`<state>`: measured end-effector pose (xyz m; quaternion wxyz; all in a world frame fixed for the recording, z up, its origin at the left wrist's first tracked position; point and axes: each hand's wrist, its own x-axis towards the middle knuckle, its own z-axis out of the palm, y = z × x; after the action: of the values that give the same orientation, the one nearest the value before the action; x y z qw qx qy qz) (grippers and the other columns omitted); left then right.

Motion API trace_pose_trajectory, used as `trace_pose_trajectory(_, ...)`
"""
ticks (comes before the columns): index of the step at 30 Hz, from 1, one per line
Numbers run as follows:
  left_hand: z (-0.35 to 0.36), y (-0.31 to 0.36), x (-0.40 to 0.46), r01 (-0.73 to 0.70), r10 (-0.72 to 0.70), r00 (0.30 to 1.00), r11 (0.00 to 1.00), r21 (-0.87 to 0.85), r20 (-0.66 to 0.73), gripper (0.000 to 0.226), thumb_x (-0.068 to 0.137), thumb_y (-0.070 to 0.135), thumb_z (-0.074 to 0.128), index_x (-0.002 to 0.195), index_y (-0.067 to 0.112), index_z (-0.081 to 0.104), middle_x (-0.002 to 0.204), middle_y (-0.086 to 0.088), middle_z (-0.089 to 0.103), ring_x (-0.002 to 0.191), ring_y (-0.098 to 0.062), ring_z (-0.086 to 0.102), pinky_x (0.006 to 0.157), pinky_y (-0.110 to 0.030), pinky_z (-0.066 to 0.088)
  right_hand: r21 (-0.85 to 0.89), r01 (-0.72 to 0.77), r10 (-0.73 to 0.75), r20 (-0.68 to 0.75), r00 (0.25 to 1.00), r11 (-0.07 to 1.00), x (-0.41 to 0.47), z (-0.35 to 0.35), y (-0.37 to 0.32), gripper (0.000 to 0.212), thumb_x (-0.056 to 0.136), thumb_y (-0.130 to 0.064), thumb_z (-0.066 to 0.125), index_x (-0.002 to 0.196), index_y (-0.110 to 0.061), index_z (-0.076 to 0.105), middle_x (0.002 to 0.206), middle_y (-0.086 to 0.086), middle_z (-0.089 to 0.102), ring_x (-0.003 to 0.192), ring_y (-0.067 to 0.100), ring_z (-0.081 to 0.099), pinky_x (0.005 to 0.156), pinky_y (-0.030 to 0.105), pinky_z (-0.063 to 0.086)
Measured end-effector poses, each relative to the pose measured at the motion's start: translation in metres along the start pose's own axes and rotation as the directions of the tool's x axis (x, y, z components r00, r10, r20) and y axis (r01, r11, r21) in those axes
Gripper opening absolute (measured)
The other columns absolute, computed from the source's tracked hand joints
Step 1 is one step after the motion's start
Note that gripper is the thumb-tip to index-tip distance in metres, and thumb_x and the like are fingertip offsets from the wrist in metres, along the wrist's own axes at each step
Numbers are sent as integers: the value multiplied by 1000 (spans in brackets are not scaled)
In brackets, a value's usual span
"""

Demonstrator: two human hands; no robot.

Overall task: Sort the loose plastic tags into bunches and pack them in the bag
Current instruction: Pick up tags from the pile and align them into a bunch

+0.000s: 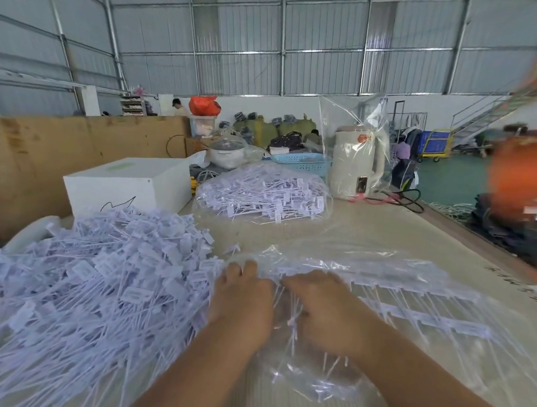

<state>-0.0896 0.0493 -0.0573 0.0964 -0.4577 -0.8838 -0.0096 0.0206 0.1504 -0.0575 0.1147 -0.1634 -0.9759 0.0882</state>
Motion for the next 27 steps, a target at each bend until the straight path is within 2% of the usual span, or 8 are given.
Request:
trace_pose_trajectory(4, -1, -3, 1, 11, -11, 998, 1000, -15, -56, 49, 85, 13, 56, 131, 29, 57, 140, -5, 36, 127, -31, 25, 109, -42, 23, 30, -195, 193, 77, 978, 980, -1, -2, -3, 14, 86, -40, 44, 86, -30, 54, 110, -4, 57, 118, 22, 48, 110, 53, 24)
trace_pose_trajectory(8, -8, -4, 0, 37, -43, 981, 999, -32, -188, 54, 81, 10, 55, 132, 25, 51, 157, -4, 20, 133, -31, 17, 109, -41, 19, -19, -245, 243, 207, 948, 969, -6, -8, -1, 56, 73, -63, 55, 122, -34, 59, 151, -10, 39, 143, 19, 26, 116, 58, -4)
trace_pose_trajectory(11, -12, 0, -2, 46, -54, 966, 998, -38, -253, 47, 81, 15, 59, 127, 24, 54, 164, -2, 2, 137, -32, 11, 109, -43, 15, 136, -257, 216, 260, 941, 957, -11, -16, -6, 76, 63, -78, 53, 127, -38, 57, 148, -12, 43, 139, 15, 32, 117, 54, -3)
trace_pose_trajectory(14, -11, 5, -3, 23, -23, 988, 1000, -6, -151, 31, 83, 28, 65, 113, 22, 65, 157, -5, 19, 133, -33, 18, 106, -44, 19, 340, -230, 123, 308, 943, 912, -13, -25, -3, 82, 73, -65, 60, 147, -41, 35, 159, -18, 16, 146, 7, 14, 120, 39, 8)
trace_pose_trajectory(17, -10, 6, -4, 14, -12, 999, 999, 39, -49, 28, 88, 24, 56, 113, 17, 66, 132, -5, 42, 121, -29, 31, 100, -40, 25, 504, -198, 124, 177, 976, 841, -5, -27, 2, 43, 94, -29, 56, 135, -19, 56, 140, -13, 47, 118, -5, 47, 97, 6, 30)
trace_pose_trajectory(20, -9, 6, -7, -2, 0, 1000, 997, 83, 28, 37, 87, 24, 49, 120, 13, 63, 127, -8, 43, 120, -32, 32, 101, -43, 25, 306, -156, 145, 57, 988, 939, 9, -11, 7, 26, 95, -11, 47, 114, 0, 62, 118, 14, 61, 108, 25, 59, 95, 34, 44)
trace_pose_trajectory(24, -3, 6, -8, -17, 11, 997, 997, 79, 71, 40, 90, 33, 46, 120, 12, 62, 130, -10, 43, 120, -32, 32, 105, -47, 23, -61, -81, 78, -56, 995, 995, 32, 9, 6, 30, 96, -23, 42, 122, -19, 57, 119, 2, 61, 114, 22, 56, 97, 27, 38)
trace_pose_trajectory(27, -1, 5, -7, -40, 39, 998, 999, 7, 56, 43, 91, 37, 45, 124, 16, 61, 127, -8, 46, 119, -32, 32, 104, -46, 22, -165, -153, 146, -53, 988, 974, 47, 17, -3, 24, 93, -26, 46, 114, -20, 56, 115, 6, 60, 110, 26, 58, 90, 32, 44)
